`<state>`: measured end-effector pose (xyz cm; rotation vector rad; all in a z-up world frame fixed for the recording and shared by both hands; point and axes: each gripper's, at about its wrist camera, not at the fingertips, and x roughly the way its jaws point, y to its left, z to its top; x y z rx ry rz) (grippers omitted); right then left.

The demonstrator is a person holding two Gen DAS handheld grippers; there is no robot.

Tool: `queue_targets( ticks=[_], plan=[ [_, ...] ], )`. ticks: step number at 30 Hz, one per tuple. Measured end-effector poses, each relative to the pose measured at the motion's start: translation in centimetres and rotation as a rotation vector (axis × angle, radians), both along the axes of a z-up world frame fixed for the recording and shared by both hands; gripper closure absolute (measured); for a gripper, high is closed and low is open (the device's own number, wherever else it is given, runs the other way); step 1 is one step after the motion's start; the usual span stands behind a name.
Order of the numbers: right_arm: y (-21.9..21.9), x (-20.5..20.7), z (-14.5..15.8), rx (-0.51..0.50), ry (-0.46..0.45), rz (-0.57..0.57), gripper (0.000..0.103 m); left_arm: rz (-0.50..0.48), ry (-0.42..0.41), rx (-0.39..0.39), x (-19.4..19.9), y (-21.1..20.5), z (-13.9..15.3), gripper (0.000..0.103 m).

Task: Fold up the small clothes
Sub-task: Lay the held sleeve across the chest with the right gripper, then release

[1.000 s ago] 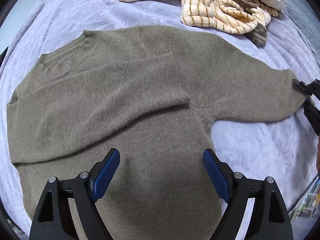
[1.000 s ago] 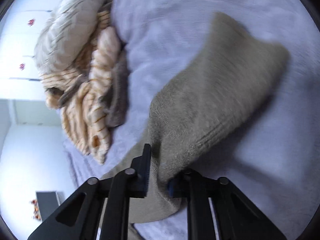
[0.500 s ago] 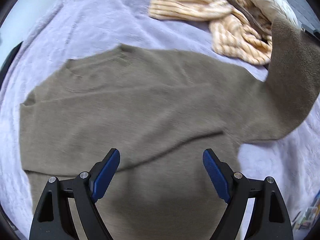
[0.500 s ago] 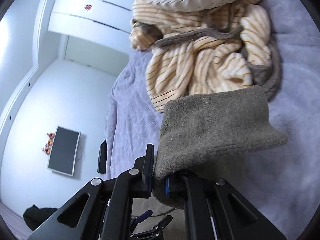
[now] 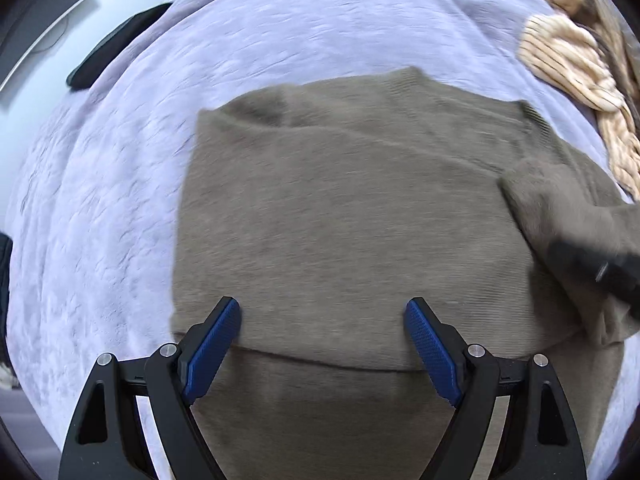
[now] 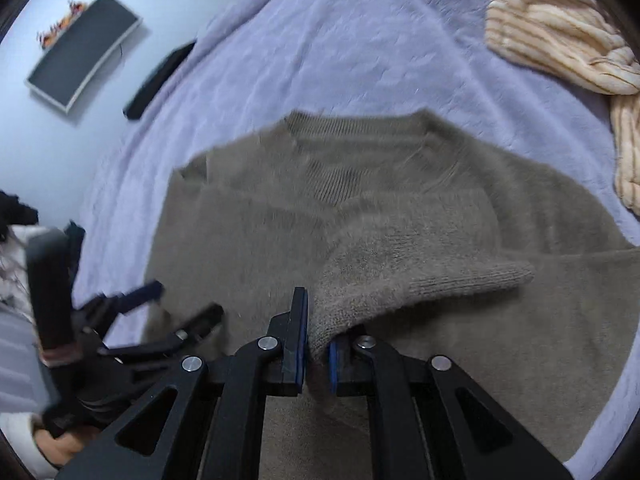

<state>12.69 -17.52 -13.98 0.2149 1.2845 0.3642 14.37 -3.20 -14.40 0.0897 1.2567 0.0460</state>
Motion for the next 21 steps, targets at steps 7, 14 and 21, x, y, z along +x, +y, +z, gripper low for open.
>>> queue_targets(
  ticks=[7, 14, 21],
  plan=[
    [0.4, -1.0, -1.3, 0.044, 0.078, -0.019, 0.048, 0.005, 0.010, -0.022, 0.4, 0.7, -1.8, 0.017],
    [-6.7, -0.4, -1.8, 0.353, 0.146, -0.434, 0.048, 0.011, 0.005, -0.043, 0.4, 1.0, -1.9, 0.017],
    [-6.2, 2.2, -1.4, 0.461, 0.111, -0.548, 0.095, 0.012, -0.013, -0.076, -0.9, 2.8, 0.1, 0.017]
  ],
)
